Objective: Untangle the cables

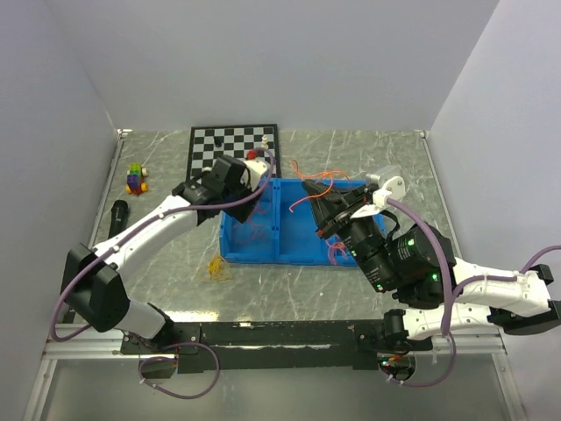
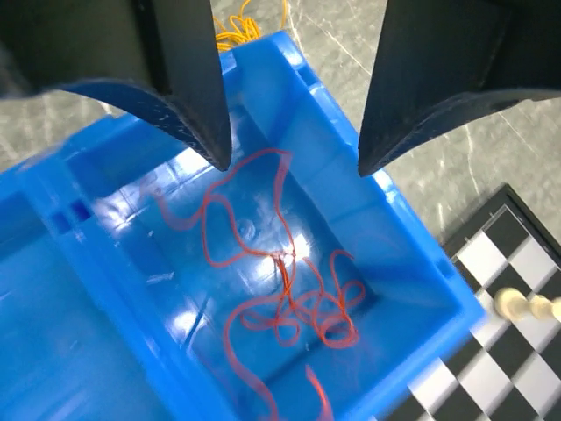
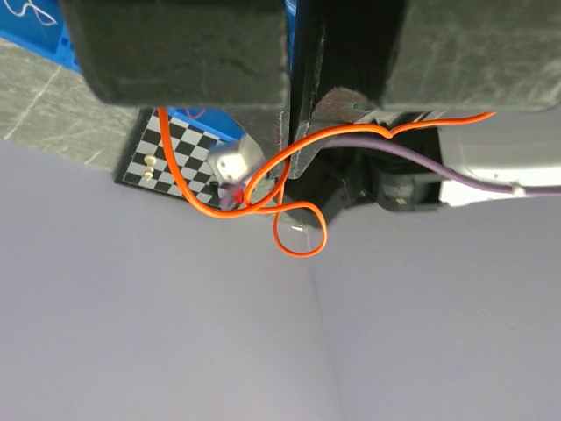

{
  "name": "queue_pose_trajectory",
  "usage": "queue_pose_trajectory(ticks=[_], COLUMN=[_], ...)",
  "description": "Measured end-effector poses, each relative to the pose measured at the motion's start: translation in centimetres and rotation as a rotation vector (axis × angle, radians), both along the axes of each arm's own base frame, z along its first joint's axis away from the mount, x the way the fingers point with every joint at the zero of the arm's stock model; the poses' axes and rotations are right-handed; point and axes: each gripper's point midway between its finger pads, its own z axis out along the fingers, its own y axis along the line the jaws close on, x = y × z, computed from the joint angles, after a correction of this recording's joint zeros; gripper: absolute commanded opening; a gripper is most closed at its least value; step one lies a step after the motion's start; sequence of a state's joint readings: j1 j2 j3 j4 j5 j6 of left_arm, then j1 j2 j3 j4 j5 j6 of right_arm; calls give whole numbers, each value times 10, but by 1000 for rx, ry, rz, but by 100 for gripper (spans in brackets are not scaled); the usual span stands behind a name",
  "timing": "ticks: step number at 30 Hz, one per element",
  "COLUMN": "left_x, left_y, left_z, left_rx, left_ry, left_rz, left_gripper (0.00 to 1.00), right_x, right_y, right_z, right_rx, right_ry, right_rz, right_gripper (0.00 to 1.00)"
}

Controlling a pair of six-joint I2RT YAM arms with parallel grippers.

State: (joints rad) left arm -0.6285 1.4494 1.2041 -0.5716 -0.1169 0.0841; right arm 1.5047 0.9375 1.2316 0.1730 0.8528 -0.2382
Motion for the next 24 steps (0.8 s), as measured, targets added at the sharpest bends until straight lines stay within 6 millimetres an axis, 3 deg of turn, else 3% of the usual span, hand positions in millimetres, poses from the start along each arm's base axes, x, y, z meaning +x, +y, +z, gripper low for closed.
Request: queue_pose_trajectory(ticks=[3, 5, 7, 10, 13, 18, 24], left_x=[13, 31, 50, 67, 64, 42, 25], left_y=[3, 14, 33, 67, 108, 140, 167], left_z=[29, 59, 94, 144, 178, 192, 158], left_rx=[-60, -116, -173, -239, -274, -284, -281], left_ry=[-32, -73, -131, -223, -293, -303, -203], left_rz=[17, 58, 115, 189, 257, 258, 273], left_gripper=[77, 84, 98, 97, 97, 97, 97], right_x=[5, 12, 21, 39, 57, 89, 141], right_y=[-2, -3, -2, 4, 23, 78, 122], right_z=[-3, -6, -8, -8, -10, -32, -114], right_rx=[0, -1, -1, 10, 3, -53, -174], right_ry=[11, 24, 40, 62, 89, 144, 294], right_rz=[-15, -28, -38, -40, -18, 45, 67], right_gripper=[0, 0, 0, 0, 0, 0, 0])
